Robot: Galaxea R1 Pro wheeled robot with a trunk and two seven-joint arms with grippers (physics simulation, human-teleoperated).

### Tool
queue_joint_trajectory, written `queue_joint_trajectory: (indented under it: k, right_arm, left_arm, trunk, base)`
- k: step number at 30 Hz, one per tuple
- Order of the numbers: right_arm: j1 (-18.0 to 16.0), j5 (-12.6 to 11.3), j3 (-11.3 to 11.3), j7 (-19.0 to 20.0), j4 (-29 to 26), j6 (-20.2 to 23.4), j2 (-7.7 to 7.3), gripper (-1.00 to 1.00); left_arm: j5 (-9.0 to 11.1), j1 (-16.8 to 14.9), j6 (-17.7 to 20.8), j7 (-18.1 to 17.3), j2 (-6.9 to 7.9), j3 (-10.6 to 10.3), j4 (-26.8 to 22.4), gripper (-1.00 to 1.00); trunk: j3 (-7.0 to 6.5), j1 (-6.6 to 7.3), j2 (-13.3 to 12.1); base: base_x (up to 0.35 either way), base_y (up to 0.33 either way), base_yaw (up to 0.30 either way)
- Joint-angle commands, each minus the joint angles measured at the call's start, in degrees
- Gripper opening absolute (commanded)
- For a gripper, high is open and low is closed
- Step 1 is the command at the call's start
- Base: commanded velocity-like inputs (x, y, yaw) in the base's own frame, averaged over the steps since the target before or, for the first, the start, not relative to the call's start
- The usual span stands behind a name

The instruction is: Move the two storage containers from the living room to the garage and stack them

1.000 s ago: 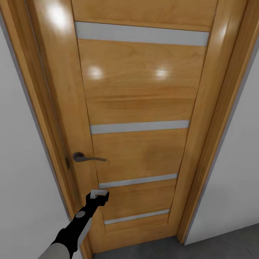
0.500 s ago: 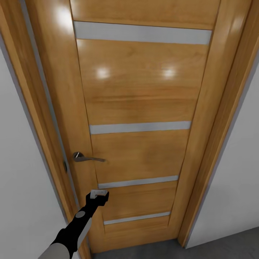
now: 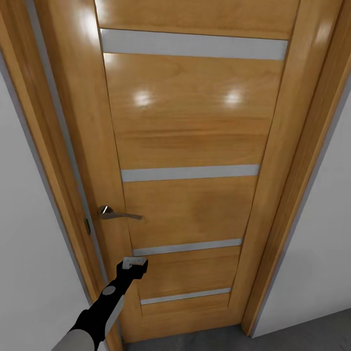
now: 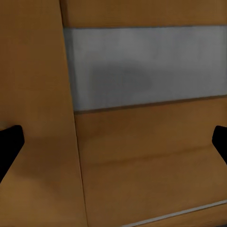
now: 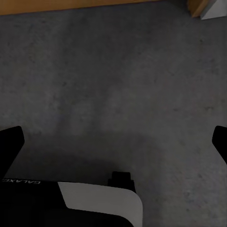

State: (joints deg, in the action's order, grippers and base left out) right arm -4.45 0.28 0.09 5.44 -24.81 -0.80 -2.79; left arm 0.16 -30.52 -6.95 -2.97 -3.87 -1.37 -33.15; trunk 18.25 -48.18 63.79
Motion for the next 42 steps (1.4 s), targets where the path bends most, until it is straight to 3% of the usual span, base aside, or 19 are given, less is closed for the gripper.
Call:
queue_joint_trajectory:
  k: [1, 22, 33, 42]
  right_arm:
    - [0.0, 0.0, 0.0, 0.2, 0.0, -0.1, -0.02, 1.00]
    - [0.0, 0.1, 0.0, 0.2, 0.0, -0.1, -0.02, 1.00]
    - [0.0, 0.1, 0.0, 0.2, 0.0, -0.1, -0.02, 1.00]
    - [0.0, 0.1, 0.1, 0.2, 0.0, -0.1, -0.02, 1.00]
  left_arm:
    - [0.0, 0.0, -0.2, -0.1, 0.00, 0.0, 0.0, 1.00]
    - [0.0, -1.0, 0.0, -0.1, 0.00, 0.0, 2.7, 1.00]
    - [0.0, -5.4, 0.0, 0.0, 0.00, 0.0, 8.9, 1.00]
    - [0.0, -6.4, 0.1, 0.0, 0.31, 0.1, 9.8, 1.00]
  trunk:
    - [0.06, 0.00, 0.0]
    - [0.06, 0.00, 0.0]
    - [0.06, 0.00, 0.0]
    - [0.06, 0.00, 0.0]
  base:
    - [0.001, 0.000, 0.000]
    - [0.000, 0.000, 0.000]
    - [0.000, 0.000, 0.000]
    - [0.000, 0.000, 0.000]
